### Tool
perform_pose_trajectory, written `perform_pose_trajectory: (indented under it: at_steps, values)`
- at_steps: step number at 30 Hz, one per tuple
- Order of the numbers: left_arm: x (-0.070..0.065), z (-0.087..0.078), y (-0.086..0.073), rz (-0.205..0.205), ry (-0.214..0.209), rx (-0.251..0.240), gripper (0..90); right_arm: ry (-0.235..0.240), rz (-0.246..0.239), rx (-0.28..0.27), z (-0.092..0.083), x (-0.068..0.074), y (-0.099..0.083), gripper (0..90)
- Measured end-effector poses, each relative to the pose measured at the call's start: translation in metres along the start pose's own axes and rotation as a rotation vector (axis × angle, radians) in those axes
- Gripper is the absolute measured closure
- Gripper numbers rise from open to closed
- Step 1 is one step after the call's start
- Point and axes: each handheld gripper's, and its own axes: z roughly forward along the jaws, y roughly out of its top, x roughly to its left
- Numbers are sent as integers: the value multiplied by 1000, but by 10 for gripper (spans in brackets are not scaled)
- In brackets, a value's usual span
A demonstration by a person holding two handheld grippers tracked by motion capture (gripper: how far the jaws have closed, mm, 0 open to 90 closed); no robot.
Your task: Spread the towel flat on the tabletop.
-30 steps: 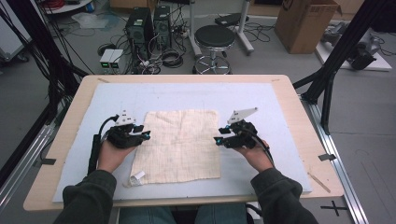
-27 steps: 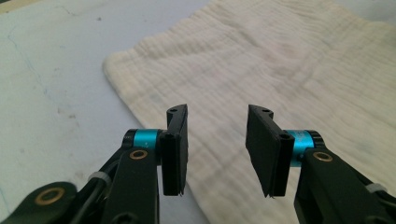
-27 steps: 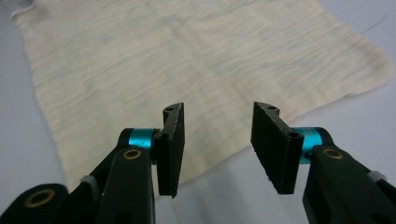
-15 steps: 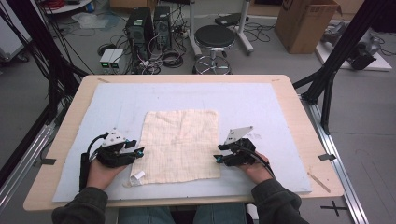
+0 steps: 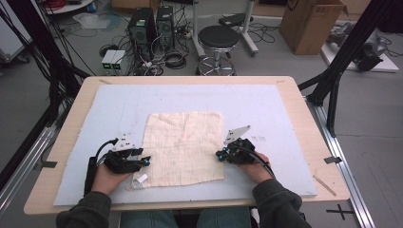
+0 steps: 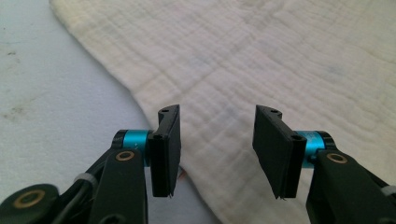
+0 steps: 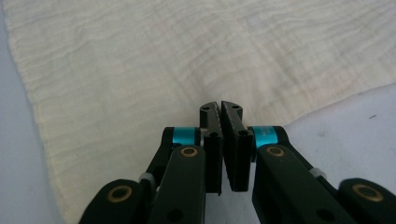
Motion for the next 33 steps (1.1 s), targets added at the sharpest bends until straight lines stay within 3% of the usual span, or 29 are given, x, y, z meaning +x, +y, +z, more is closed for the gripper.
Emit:
perform_pose_trajectory:
  at_steps: [6, 13, 14, 15, 16, 18, 21, 26, 29, 33]
  values:
    - [-2, -1, 0, 7, -14, -5, 519, 4, 14, 11, -7, 0, -4, 881]
    - [-4, -2, 0, 19, -26, -9, 518, -11, 46, -15, -18, -4, -15, 878]
    - [-5, -2, 0, 15, -26, -11, 517, -10, 48, -27, -19, -4, -15, 849]
    - [-4, -2, 0, 17, -28, -9, 516, -11, 53, -35, -20, -3, -15, 733]
    - [-5, -2, 0, 18, -31, -13, 515, -5, 55, -61, -21, -3, -15, 710]
    - [-6, -4, 0, 18, -41, -21, 514, 21, 30, -100, -27, 2, -14, 690]
    - [-12, -9, 1, 38, -63, -37, 514, 54, -18, -101, -31, 14, -16, 661]
    - [-15, -9, 2, 47, -72, -33, 512, 109, -79, -48, -27, 27, -22, 619]
    - [-17, -7, 1, 53, -81, -23, 512, 107, -97, 13, -20, 30, -23, 648]
    - [-16, -4, 0, 51, -91, -4, 508, 111, -87, 12, -19, 31, -22, 816]
